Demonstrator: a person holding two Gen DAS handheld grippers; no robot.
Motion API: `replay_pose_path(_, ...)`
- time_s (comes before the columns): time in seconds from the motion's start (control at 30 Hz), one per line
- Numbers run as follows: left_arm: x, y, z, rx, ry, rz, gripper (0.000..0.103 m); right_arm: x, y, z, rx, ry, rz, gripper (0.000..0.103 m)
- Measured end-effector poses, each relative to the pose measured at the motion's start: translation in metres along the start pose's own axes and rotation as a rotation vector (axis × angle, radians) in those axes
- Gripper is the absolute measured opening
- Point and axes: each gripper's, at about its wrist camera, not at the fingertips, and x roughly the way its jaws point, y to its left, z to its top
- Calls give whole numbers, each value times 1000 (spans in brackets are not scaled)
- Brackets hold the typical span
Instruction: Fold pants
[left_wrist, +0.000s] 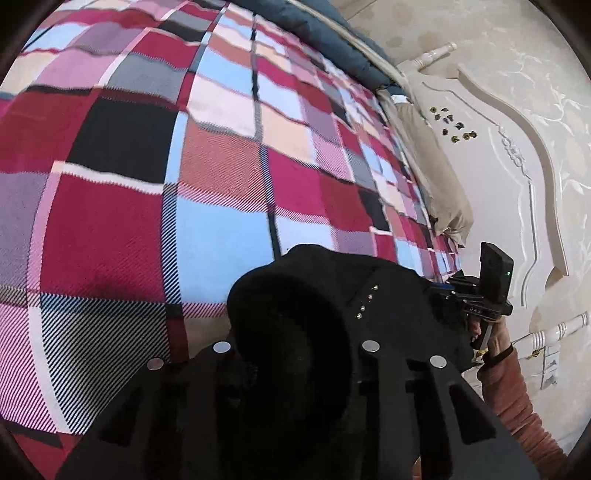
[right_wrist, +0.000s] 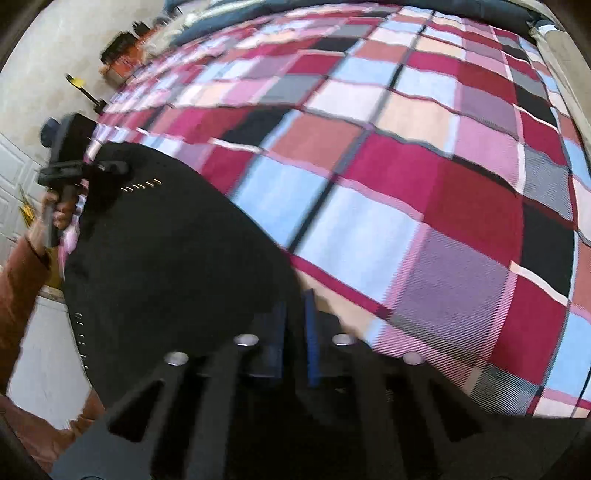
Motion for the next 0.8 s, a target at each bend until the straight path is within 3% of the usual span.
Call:
replay_pose_path(0.23, -35, -28, -11, 114, -123, -108, 31, -54, 48, -26, -96, -207, -186, 7)
replay_pose_path(0.43, -65, -56, -52, 210, -195, -172, 31, -86, 111, -98, -179, -377, -337, 7)
replay_pose_path(0.63, -85, -54, -110, 216, -236, -130, 34, -63, 158, -170, -291, -391, -474, 7)
replay_pose_path(0.8, -99, -32, -151, 141, -280, -145, 45, -38, 166, -211, -283, -347, -465, 10)
